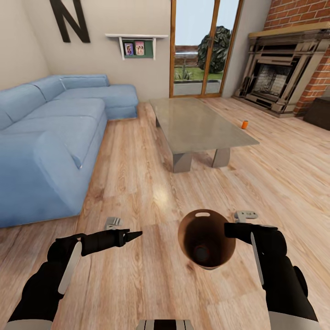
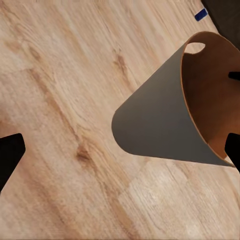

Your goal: Put the three can of soda from the living room inside the tash can in the kitchen.

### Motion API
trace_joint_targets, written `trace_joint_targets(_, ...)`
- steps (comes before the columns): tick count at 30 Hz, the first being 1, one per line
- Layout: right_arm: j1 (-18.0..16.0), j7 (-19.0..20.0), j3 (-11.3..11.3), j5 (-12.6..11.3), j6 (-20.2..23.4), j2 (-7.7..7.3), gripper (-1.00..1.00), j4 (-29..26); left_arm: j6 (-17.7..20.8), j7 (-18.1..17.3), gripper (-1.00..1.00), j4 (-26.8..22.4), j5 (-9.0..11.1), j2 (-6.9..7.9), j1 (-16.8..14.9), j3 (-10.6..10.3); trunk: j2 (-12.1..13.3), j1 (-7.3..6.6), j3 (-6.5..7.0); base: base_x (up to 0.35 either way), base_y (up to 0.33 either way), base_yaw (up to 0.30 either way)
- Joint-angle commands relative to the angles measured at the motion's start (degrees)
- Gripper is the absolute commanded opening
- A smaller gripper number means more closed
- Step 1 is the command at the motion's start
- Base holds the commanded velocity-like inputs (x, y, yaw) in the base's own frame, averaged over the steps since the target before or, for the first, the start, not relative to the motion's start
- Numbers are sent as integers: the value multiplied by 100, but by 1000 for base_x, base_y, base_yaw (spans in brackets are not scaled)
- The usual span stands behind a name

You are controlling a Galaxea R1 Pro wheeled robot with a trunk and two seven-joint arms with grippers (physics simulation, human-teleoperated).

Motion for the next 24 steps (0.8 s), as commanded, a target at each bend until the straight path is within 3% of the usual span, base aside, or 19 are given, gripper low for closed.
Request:
trace_joint_targets(1,-1,5,3,-139,19,2,-100,0,0,1,100,0,-1,0,0,0,0,0,10,0,0,0)
trace_joint_targets(11,0,5,2,-139,19,3,-100,1,-39,-15,100,9,-10,6,0,-12,0,0,101,0,0,0)
trace_joint_targets(17,-1,5,2,-139,19,0,-100,1,-474,8,100,41,-6,-1,0,-17,0,0,155,0,0,0)
trace_joint_targets(24,0,5,2,-139,19,0,-100,1,-551,20,100,53,1,-10,0,-18,0,0,217,0,0,0)
